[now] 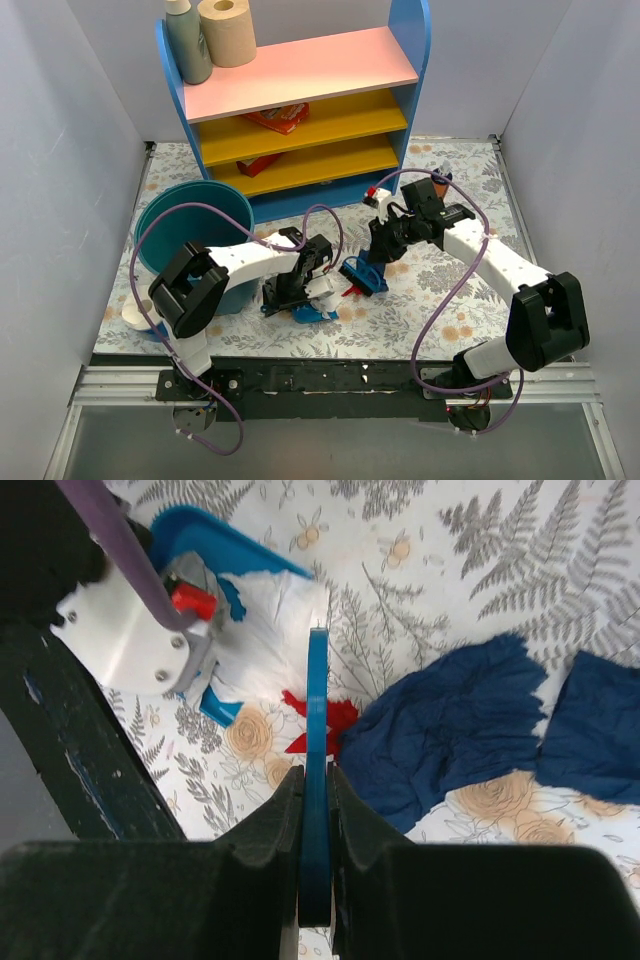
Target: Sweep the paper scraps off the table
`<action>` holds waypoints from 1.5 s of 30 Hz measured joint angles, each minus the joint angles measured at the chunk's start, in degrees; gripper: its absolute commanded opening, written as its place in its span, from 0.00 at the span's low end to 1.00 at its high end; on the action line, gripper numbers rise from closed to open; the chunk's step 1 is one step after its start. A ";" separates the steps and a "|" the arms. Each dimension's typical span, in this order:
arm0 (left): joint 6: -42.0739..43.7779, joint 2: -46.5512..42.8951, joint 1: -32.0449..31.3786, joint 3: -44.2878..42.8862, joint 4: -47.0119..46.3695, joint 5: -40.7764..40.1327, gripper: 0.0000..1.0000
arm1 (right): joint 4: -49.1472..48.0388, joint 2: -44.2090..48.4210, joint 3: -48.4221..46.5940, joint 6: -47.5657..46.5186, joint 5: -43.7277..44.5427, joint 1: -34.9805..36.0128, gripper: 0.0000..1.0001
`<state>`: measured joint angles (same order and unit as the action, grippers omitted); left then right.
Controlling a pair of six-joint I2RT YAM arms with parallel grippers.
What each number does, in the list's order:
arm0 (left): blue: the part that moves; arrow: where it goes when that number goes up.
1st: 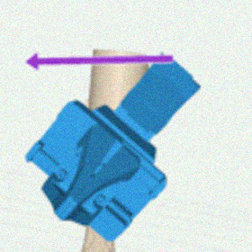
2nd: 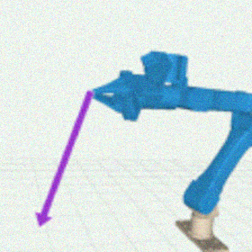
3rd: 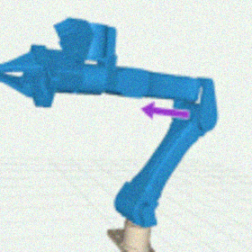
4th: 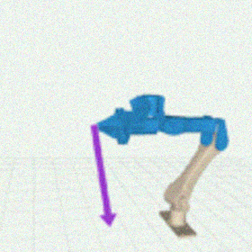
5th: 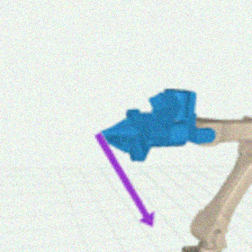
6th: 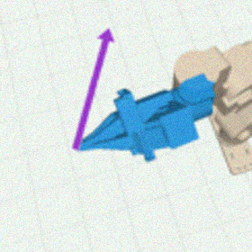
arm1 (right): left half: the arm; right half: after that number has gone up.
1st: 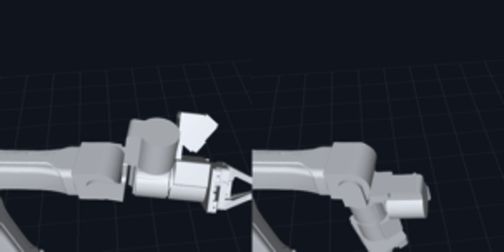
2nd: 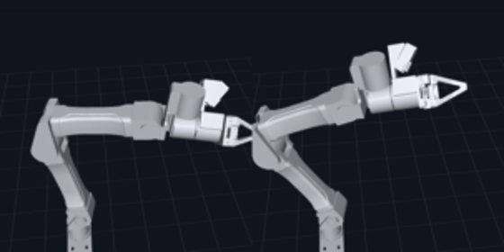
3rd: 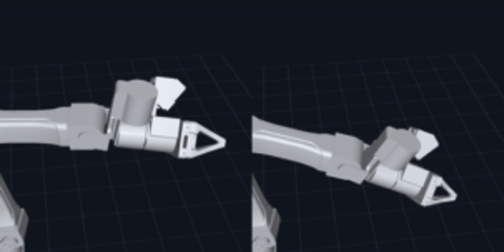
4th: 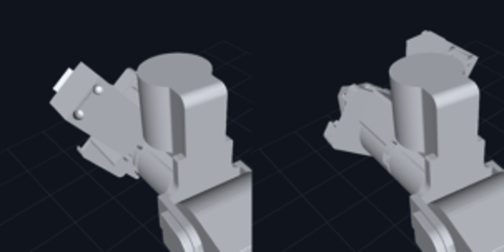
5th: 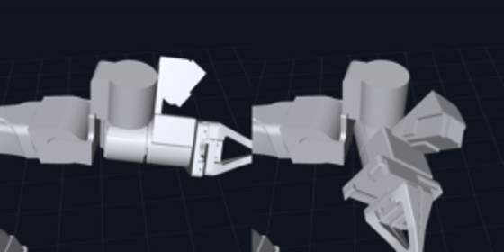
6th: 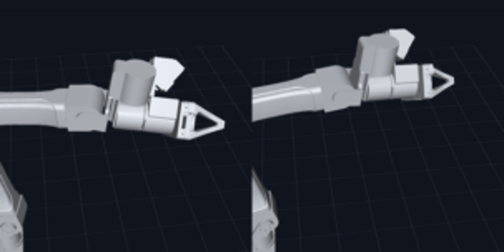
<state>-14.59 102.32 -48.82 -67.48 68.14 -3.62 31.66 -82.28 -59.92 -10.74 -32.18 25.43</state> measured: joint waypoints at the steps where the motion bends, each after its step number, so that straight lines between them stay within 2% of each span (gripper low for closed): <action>1: 0.00 0.13 0.00 -0.02 -0.07 0.00 0.00 | -0.35 -0.07 -0.72 0.37 0.00 0.00 0.01; 10: 0.00 1.75 0.00 -1.46 -0.83 -0.02 0.00 | -0.02 1.14 -2.97 2.43 0.94 0.00 0.01; 20: -0.66 4.02 -0.04 -4.33 -0.50 1.53 0.00 | -0.42 5.49 -3.26 1.36 18.23 0.09 0.01; 29: -0.85 4.70 -1.05 -4.61 0.00 1.64 0.00 | -0.98 6.03 2.69 -0.42 26.53 0.09 0.01; 36: -0.85 7.43 -2.54 -6.69 0.72 1.79 0.00 | -1.49 7.26 5.86 0.83 24.20 0.04 0.01; 45: -0.98 14.73 -2.58 -14.40 2.03 2.60 0.00 | -3.32 7.34 8.20 7.67 13.42 0.02 0.01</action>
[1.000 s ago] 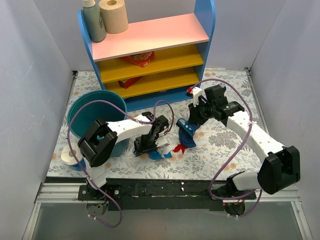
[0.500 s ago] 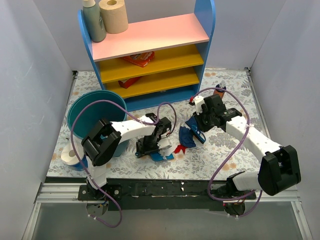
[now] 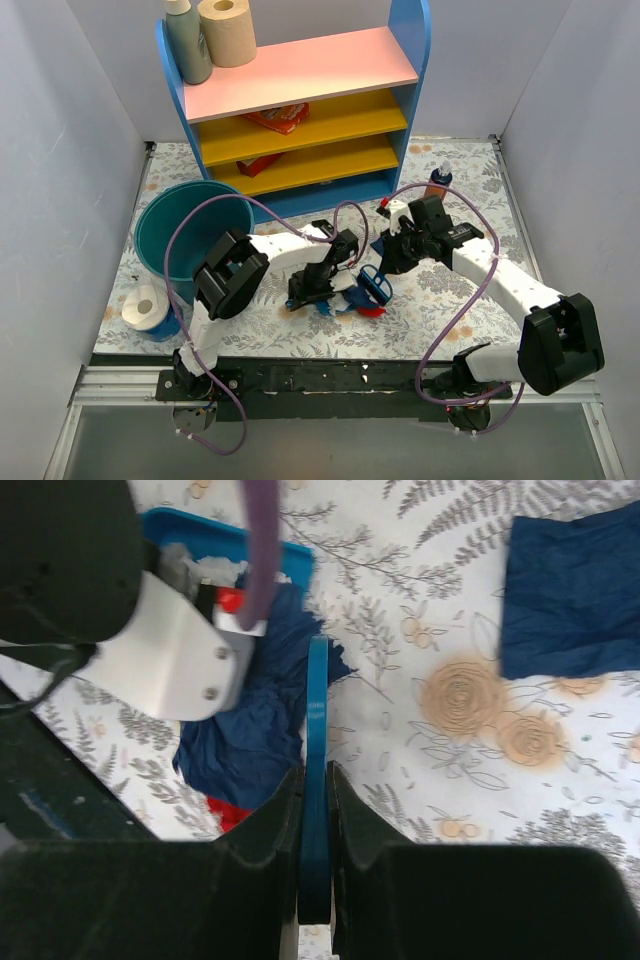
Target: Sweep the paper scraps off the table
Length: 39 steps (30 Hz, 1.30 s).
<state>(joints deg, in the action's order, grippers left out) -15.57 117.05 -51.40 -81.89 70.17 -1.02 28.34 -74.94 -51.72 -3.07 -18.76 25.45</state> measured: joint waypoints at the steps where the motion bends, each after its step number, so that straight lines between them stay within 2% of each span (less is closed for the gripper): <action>1: -0.26 0.90 0.02 -1.36 0.17 0.63 0.00 | 0.04 -0.02 0.17 0.98 -1.42 0.00 0.01; 10: -1.29 2.71 0.02 -4.31 0.04 3.56 0.00 | -0.17 -1.03 -0.35 4.28 -5.64 -0.94 0.01; 20: -1.31 -1.22 0.96 0.63 -4.31 4.59 0.00 | 0.50 -1.40 -5.35 2.80 -5.84 -1.88 0.01; 28: -0.70 -2.89 2.93 1.81 -7.98 6.38 0.00 | 4.76 -0.85 -9.70 -0.44 -4.52 -2.91 0.01; 33: -0.11 -3.56 3.08 1.81 -11.65 6.67 0.00 | 5.62 -0.22 -13.00 -1.42 -4.46 -7.43 0.01; 39: 0.68 -4.59 3.08 1.20 -13.29 6.64 0.00 | 5.84 -0.26 -14.12 -0.98 -4.74 -17.62 0.01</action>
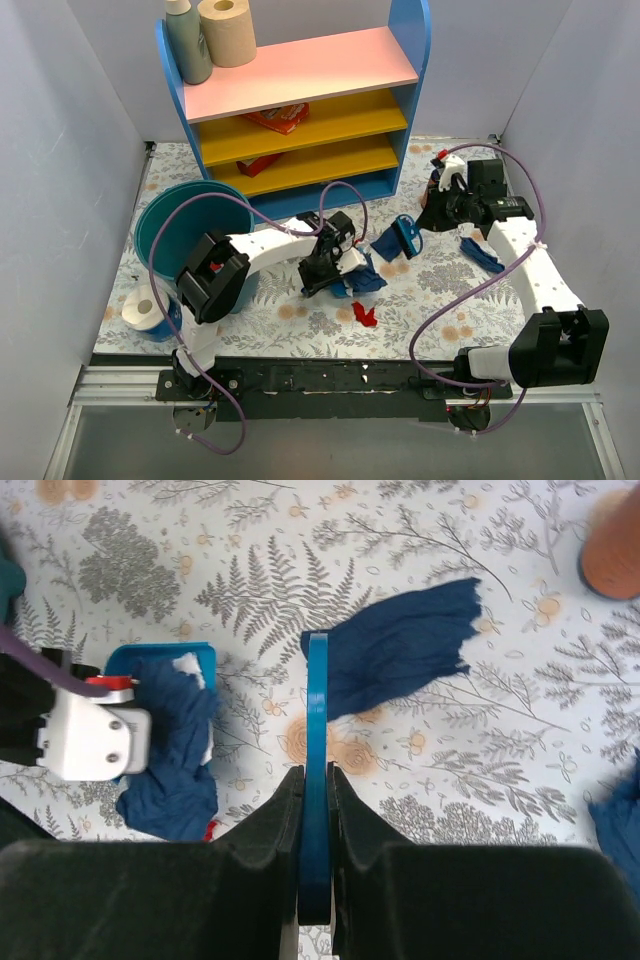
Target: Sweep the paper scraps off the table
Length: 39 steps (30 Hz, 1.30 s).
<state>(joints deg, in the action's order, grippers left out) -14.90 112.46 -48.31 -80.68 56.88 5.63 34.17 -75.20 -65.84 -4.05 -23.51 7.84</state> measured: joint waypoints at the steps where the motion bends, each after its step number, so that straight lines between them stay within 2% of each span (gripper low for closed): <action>1: 0.11 -0.28 0.00 -0.79 0.24 0.00 0.00 | 0.00 -0.02 0.07 0.24 -0.02 -1.11 0.01; 11: 0.55 -7.89 0.55 -12.31 4.70 -1.40 0.00 | -0.42 -0.02 6.40 2.34 -0.92 -3.61 0.01; 19: -0.92 -16.50 3.04 -15.19 9.05 -5.44 0.00 | -1.90 -0.09 8.26 2.82 -1.18 -3.82 0.01; 29: -1.57 -19.30 12.04 -21.62 13.27 -13.53 0.00 | -2.75 -1.42 9.51 3.69 -1.57 -4.02 0.01; 39: -1.84 -23.45 22.23 -27.28 13.62 -16.20 0.00 | -3.08 -4.31 10.19 4.11 -1.92 -4.04 0.01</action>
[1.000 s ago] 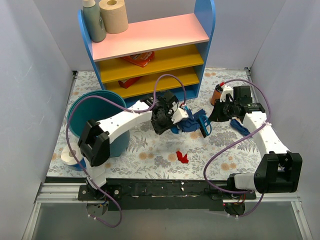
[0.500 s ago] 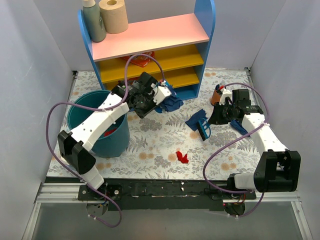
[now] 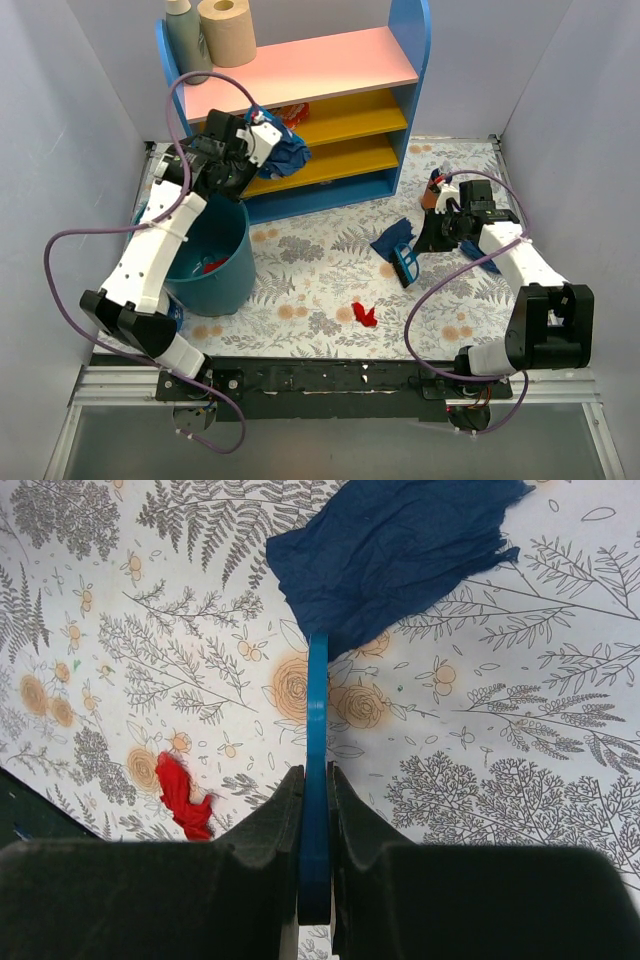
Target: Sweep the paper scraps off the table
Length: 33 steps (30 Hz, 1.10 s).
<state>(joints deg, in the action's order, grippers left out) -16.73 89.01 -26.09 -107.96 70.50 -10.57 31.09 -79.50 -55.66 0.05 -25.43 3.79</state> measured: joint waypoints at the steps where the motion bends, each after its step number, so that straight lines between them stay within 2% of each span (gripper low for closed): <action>1: 0.00 -0.55 0.94 0.00 0.15 -0.22 0.00 | 0.02 -0.48 0.00 0.00 -0.07 0.02 0.01; 6: 0.31 -3.87 5.01 0.85 0.44 -1.79 0.00 | 0.00 -1.66 0.00 0.04 -0.28 0.00 0.01; 16: 3.50 -7.67 8.22 2.32 1.11 -6.38 0.00 | -0.44 -2.75 0.00 0.22 -0.92 -0.04 0.01; 18: 7.21 -10.54 9.88 6.73 -0.37 -7.96 0.00 | -0.76 -2.75 0.07 0.22 -0.94 -0.02 0.01; 21: 15.76 -16.90 16.44 14.93 -2.10 -9.22 0.00 | -1.14 -2.75 0.42 0.22 -1.22 -0.04 0.01; 27: 33.57 -21.11 29.09 19.65 -4.92 -10.12 0.00 | -1.62 -2.73 1.51 0.68 -2.16 -0.04 0.01; 33: 51.82 -19.76 31.32 20.85 -10.56 -9.99 0.00 | -2.45 -2.69 2.14 1.33 -2.86 -0.09 0.01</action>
<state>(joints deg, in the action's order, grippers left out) 35.09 69.25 5.23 -87.11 59.94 -20.56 28.64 -82.19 -53.52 1.39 -28.29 3.70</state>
